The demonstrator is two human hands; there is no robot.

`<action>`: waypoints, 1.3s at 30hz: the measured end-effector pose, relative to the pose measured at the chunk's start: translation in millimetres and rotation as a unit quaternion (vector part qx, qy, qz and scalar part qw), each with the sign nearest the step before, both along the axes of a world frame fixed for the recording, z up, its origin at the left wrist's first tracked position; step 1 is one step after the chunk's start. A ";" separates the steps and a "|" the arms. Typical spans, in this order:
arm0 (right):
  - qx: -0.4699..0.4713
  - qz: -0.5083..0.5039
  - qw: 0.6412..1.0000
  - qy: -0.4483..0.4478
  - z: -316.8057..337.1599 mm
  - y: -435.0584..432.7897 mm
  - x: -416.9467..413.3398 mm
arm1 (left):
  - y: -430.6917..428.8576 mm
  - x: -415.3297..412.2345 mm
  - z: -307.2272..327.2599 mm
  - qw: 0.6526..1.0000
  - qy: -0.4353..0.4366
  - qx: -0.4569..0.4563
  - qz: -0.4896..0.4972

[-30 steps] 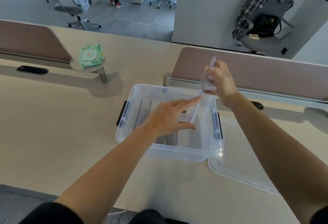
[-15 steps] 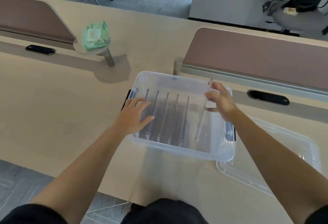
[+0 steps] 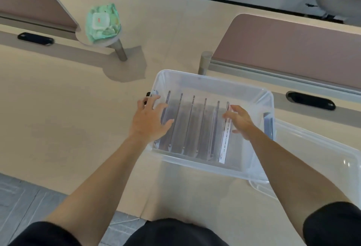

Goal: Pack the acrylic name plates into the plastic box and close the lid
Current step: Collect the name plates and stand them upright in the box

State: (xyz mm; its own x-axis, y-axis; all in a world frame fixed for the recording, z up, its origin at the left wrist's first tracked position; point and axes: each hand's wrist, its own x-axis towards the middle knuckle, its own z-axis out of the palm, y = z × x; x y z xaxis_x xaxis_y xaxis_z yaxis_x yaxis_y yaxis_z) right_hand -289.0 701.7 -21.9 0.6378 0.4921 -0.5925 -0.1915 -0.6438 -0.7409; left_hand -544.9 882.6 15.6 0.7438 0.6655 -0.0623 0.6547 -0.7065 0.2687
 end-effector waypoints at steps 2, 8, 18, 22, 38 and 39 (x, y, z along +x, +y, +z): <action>-0.005 -0.011 1.000 0.015 -7.6 3.0 2.4 | 1.5 0.8 -0.3 1.000 0.015 0.012 -0.008; 0.015 -0.023 0.999 0.030 -12.5 5.5 5.9 | 3.5 0.3 -1.6 0.999 0.016 0.022 -0.021; -0.075 -0.009 0.995 -0.064 15.0 -20.1 -22.6 | 3.1 -0.1 0.5 0.999 0.017 0.027 -0.027; -0.053 -0.022 0.998 -0.031 21.7 -32.6 -38.3 | 3.6 0.0 0.3 0.999 0.016 0.025 -0.027; 0.018 -0.005 0.998 0.053 5.3 -55.6 -45.8 | 0.8 3.1 4.7 1.000 0.021 0.000 0.003; 0.018 0.001 0.998 0.052 4.9 -55.1 -46.5 | 0.5 3.7 5.2 1.000 0.026 0.002 0.003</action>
